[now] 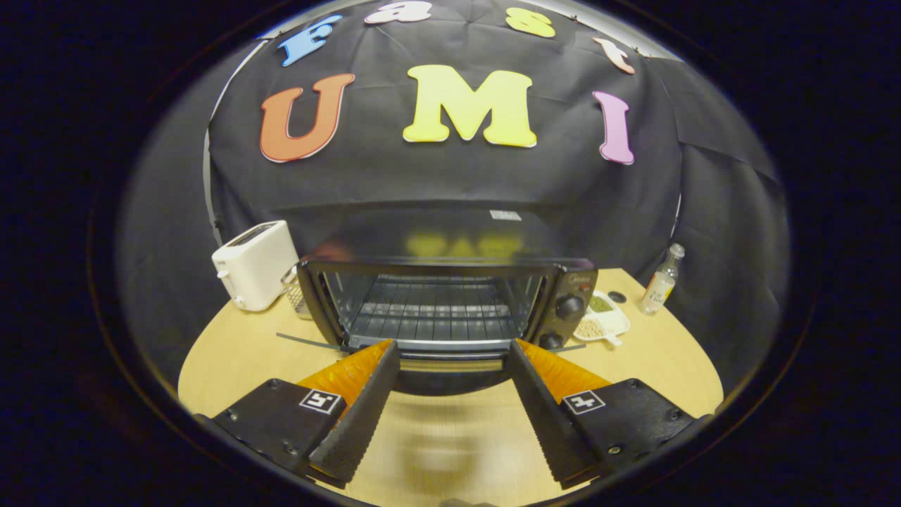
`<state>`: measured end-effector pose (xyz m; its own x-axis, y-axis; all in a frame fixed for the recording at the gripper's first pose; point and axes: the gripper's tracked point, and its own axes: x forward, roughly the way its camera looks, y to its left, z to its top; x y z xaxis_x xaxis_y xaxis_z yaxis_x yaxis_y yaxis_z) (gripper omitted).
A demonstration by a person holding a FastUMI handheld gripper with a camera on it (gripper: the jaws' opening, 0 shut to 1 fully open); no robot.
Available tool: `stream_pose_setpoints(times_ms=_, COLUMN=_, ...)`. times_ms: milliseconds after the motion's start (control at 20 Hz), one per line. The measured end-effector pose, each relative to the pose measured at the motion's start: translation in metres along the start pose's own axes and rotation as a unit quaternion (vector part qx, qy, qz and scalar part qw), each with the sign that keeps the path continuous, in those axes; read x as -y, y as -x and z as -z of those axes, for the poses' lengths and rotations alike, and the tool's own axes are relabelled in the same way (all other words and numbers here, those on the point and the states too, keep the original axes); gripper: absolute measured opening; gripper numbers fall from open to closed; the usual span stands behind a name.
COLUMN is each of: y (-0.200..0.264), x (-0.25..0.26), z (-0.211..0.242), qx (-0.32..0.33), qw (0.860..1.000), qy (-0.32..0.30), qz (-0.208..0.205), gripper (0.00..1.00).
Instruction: Open the toaster oven, put the food inside, and close the toaster oven door.
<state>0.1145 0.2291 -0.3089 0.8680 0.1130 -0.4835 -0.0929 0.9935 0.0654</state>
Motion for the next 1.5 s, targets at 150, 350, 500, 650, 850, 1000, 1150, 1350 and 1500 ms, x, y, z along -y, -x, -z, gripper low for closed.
stream_pose_setpoints(times_ms=150, y=0.009, x=0.001, z=0.030, qx=-0.023, qw=1.000, qy=0.006, qz=-0.007, gripper=0.99)
stream_pose_setpoints(times_ms=350, y=0.012, x=0.002, z=0.055, qx=-0.040, qw=0.999, qy=0.014, qz=-0.009, gripper=0.99)
stream_pose_setpoints(times_ms=500, y=0.012, x=0.003, z=0.073, qx=-0.056, qw=0.998, qy=0.017, qz=-0.010, gripper=0.99)
stream_pose_setpoints(times_ms=650, y=0.010, x=0.004, z=0.089, qx=-0.074, qw=0.997, qy=0.018, qz=-0.010, gripper=0.99)
stream_pose_setpoints(times_ms=850, y=0.005, x=0.002, z=0.114, qx=-0.112, qw=0.993, qy=0.019, qz=-0.010, gripper=0.99)
stream_pose_setpoints(times_ms=1000, y=-0.003, x=0.001, z=0.126, qx=-0.138, qw=0.990, qy=0.021, qz=-0.010, gripper=0.99)
stream_pose_setpoints(times_ms=1150, y=-0.014, x=0.001, z=0.135, qx=-0.152, qw=0.988, qy=0.024, qz=-0.010, gripper=0.99)
stream_pose_setpoints(times_ms=1350, y=-0.013, x=0.001, z=0.137, qx=-0.148, qw=0.988, qy=0.030, qz=-0.010, gripper=0.99)
stream_pose_setpoints(times_ms=1500, y=-0.009, x=0.002, z=0.127, qx=-0.132, qw=0.991, qy=0.034, qz=-0.020, gripper=0.99)
